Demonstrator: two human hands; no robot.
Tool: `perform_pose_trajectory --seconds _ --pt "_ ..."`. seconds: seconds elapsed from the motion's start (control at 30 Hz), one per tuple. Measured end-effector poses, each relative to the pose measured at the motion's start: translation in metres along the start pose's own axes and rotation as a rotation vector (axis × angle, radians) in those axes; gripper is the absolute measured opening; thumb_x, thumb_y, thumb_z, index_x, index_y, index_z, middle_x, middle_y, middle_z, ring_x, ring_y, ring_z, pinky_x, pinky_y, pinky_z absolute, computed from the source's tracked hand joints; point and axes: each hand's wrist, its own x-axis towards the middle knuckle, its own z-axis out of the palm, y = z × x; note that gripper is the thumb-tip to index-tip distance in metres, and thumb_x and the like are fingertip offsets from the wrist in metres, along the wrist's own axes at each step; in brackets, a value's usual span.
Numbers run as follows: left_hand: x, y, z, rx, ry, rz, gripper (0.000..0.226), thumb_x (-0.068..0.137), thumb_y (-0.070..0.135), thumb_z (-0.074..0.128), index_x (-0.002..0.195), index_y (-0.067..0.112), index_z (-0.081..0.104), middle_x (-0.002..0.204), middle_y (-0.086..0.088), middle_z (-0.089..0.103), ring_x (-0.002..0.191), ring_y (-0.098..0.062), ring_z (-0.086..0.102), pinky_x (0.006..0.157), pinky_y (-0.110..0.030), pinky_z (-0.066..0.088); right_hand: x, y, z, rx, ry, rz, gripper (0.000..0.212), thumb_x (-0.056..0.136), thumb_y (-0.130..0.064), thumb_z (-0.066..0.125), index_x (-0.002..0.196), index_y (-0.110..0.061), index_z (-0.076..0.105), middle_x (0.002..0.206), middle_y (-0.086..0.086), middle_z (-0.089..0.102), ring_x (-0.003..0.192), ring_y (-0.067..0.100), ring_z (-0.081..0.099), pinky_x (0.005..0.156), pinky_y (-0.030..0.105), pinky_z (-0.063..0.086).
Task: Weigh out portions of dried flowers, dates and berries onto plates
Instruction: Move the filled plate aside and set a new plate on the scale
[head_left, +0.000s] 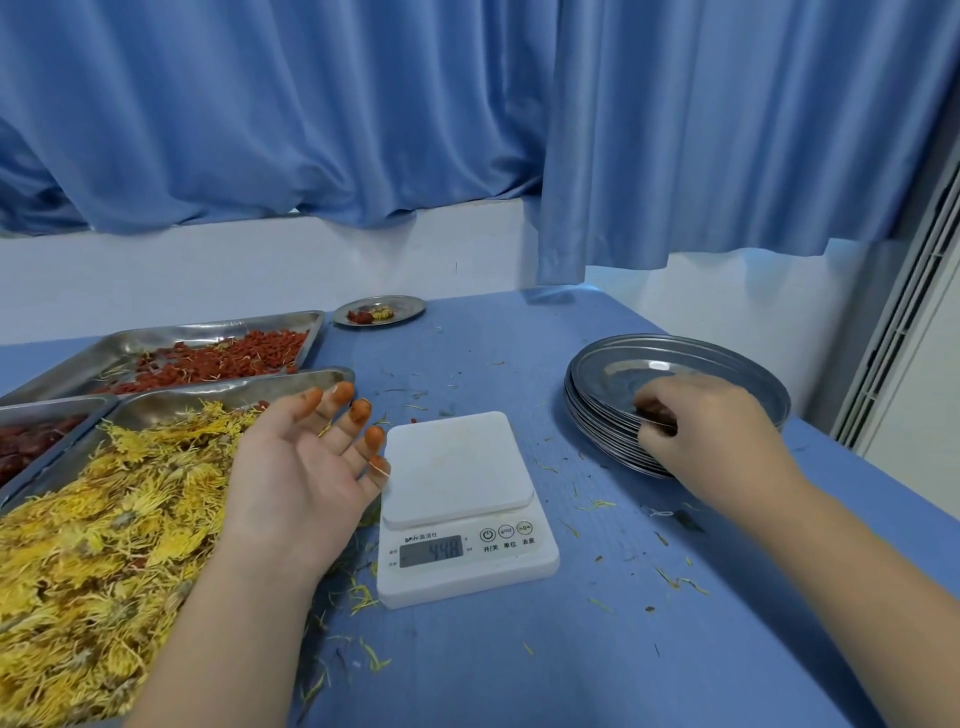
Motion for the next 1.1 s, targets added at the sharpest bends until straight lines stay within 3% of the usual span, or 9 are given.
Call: perform_pose_trajectory --seconds 0.1,0.2,0.3,0.43,0.67,1.0,1.1 --pt "0.0 0.001 -0.002 -0.011 0.001 0.003 0.022 0.09 0.032 0.049 0.084 0.019 0.066 0.077 0.001 0.064 0.061 -0.015 0.061 0.068 -0.029 0.041 -0.001 0.002 -0.001 -0.01 0.07 -0.087 0.014 0.07 0.004 0.07 0.078 -0.008 0.07 0.074 0.006 0.068 0.075 0.034 0.06 0.066 0.042 0.05" --pt "0.001 0.002 -0.001 -0.021 0.005 0.009 0.022 0.09 0.032 0.05 0.083 0.019 0.067 0.077 0.001 0.064 0.061 -0.015 0.061 0.069 -0.03 0.041 0.0 0.001 -0.005 -0.017 0.263 -0.163 0.016 0.069 0.009 0.071 0.07 -0.006 0.066 0.067 0.006 0.062 0.066 0.034 0.055 0.062 0.043 0.046" --pt "0.001 0.003 0.0 -0.026 0.024 0.039 0.023 0.09 0.033 0.049 0.081 0.019 0.066 0.076 0.002 0.064 0.061 -0.015 0.06 0.066 -0.03 0.04 -0.001 -0.008 -0.008 -0.021 0.4 -0.282 0.013 0.077 0.003 0.066 0.067 -0.006 0.064 0.066 0.006 0.061 0.065 0.032 0.052 0.061 0.038 0.039" --pt "0.001 0.008 -0.004 -0.072 0.097 0.095 0.02 0.089 0.031 0.049 0.082 0.019 0.063 0.072 0.003 0.063 0.062 -0.014 0.057 0.064 -0.028 0.039 -0.003 -0.036 -0.008 -0.059 0.46 -0.465 0.017 0.079 0.0 0.062 0.063 -0.005 0.064 0.064 0.006 0.06 0.064 0.031 0.052 0.06 0.037 0.038" --pt "0.002 0.013 -0.008 -0.127 0.169 0.169 0.016 0.088 0.028 0.05 0.082 0.019 0.061 0.065 0.003 0.062 0.058 -0.013 0.054 0.062 -0.026 0.04 -0.01 -0.086 0.018 -0.047 0.324 -0.585 0.017 0.067 0.008 0.069 0.061 -0.007 0.062 0.06 0.006 0.057 0.054 0.028 0.051 0.041 0.035 0.043" --pt "0.003 0.01 -0.008 -0.07 0.144 0.156 0.017 0.088 0.028 0.05 0.08 0.02 0.062 0.066 0.004 0.062 0.054 -0.012 0.056 0.057 -0.025 0.041 -0.028 -0.095 0.036 -0.019 0.221 -0.569 0.025 0.053 0.011 0.071 0.062 -0.011 0.062 0.062 0.003 0.058 0.05 0.026 0.049 0.039 0.032 0.041" --pt "0.003 0.009 -0.007 -0.056 0.141 0.154 0.017 0.088 0.028 0.05 0.081 0.02 0.062 0.067 0.005 0.062 0.054 -0.012 0.056 0.056 -0.025 0.041 -0.028 -0.098 0.037 0.014 0.172 -0.521 0.019 0.063 0.004 0.073 0.068 -0.013 0.066 0.068 0.001 0.063 0.055 0.026 0.056 0.042 0.032 0.045"
